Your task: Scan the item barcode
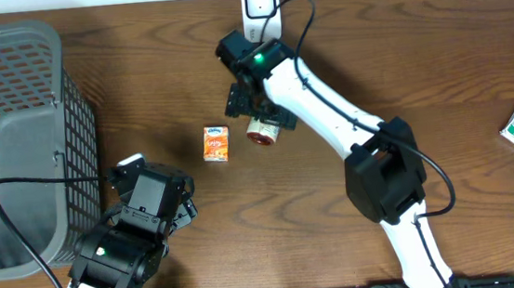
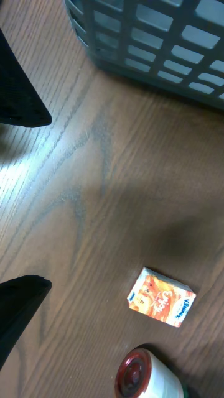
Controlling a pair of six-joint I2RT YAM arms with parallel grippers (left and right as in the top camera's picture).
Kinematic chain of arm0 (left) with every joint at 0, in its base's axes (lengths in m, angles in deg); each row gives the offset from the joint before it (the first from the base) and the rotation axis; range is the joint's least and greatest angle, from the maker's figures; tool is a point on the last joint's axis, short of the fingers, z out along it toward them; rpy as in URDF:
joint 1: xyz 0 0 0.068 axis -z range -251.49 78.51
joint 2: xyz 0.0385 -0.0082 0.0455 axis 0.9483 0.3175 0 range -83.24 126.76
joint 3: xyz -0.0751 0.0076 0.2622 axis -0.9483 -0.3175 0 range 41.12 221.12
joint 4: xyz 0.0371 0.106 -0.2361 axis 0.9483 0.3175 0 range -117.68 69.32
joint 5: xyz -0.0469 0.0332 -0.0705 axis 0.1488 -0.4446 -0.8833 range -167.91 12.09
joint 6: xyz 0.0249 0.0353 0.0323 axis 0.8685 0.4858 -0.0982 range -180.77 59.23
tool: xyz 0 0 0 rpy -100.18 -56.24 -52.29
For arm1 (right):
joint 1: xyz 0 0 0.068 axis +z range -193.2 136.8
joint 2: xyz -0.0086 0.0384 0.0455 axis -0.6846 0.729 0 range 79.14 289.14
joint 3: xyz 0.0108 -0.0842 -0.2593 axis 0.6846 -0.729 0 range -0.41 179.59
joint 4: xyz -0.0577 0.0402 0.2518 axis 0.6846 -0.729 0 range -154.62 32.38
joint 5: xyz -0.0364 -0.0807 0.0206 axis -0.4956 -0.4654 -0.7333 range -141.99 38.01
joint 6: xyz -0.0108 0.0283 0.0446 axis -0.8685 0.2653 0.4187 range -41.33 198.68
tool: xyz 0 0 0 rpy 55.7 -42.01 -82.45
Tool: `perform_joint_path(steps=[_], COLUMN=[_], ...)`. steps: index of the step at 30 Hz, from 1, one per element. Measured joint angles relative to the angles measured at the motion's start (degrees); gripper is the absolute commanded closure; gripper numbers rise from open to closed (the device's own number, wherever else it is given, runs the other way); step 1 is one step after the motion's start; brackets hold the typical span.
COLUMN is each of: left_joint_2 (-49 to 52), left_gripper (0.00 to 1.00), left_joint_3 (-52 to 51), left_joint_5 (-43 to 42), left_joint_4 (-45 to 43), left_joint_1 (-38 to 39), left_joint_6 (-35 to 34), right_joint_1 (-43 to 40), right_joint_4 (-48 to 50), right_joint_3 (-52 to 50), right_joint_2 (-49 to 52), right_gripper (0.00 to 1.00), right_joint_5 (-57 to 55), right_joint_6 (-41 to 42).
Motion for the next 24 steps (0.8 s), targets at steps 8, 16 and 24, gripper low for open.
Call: perform_joint_path(steps=[8,16,24], left_joint_2=[0.0,0.0,0.0], left_gripper=[0.23,0.23,0.23], left_joint_3=[0.0,0.0,0.0], left_joint_5=[0.0,0.0,0.0], left_joint_4=[0.0,0.0,0.0], left_joint_1=[0.0,0.0,0.0], left_joint_6=[0.0,0.0,0.0], right_joint_1=[-3.1,-4.7,-7.8], right_joint_4=[0.4,4.0,4.3], right_joint_3=[0.0,0.0,0.0], right_joint_2=[0.0,2.4,7.1], right_gripper=[0.01,0.01,0.05], right_joint_5=[2.8,9.9,12.4], right_joint_6=[0.6,-3.0,-6.6])
